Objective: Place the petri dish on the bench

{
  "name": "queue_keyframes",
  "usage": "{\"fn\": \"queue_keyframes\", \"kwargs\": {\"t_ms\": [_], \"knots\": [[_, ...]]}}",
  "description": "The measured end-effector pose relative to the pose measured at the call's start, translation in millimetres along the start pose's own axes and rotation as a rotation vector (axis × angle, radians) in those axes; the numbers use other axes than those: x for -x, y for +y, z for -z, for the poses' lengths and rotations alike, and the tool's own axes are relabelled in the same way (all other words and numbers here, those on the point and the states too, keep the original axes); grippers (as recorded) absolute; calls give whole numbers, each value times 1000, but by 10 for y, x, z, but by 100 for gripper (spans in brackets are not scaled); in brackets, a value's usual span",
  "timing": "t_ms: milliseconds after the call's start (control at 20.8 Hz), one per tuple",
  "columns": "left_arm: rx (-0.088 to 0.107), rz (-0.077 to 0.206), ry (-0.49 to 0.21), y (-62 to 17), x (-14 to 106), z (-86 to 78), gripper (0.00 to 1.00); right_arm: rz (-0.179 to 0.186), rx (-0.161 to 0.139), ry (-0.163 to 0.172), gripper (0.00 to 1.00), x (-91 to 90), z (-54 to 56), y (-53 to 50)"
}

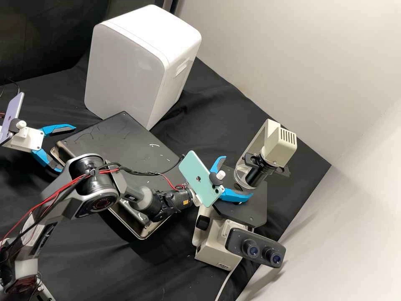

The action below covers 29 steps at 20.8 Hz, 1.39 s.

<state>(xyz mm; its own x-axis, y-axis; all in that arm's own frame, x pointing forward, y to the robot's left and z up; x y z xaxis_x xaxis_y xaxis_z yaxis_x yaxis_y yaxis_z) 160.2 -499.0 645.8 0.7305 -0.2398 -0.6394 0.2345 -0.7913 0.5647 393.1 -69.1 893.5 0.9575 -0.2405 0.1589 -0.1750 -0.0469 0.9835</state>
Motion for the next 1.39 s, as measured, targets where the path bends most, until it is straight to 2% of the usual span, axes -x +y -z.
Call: {"fn": "queue_keyframes", "kwargs": {"t_ms": [48, 144, 432, 720, 864, 1057, 1345, 1393], "knots": [[-1, 7, 0, -15, -4, 0, 100, -3, 13, 3, 100, -24, 2, 3], [-2, 17, 1, -36, -21, -1, 100, -3, 11, 1, 100, -66, -9, -3], [-2, 17, 1, -36, -38, -3, 100, -14, 11, 1, 100, -184, -36, 20], [-2, 17, 1, -35, -39, -3, 100, -39, 29, -5, 100, -296, -66, 54], [-2, 15, 1, -33, -40, -3, 100, -49, 46, -12, 100, -339, -98, 69], [-2, 15, 1, -33, -40, -3, 100, -75, 47, -20, 100, -409, -117, 93], [-2, 15, 1, -33, -40, -3, 100, -82, 57, -16, 100, -447, -123, 92], [-2, 15, 1, -33, -40, -3, 100, -82, 57, -15, 0, -456, -128, 88]]}}
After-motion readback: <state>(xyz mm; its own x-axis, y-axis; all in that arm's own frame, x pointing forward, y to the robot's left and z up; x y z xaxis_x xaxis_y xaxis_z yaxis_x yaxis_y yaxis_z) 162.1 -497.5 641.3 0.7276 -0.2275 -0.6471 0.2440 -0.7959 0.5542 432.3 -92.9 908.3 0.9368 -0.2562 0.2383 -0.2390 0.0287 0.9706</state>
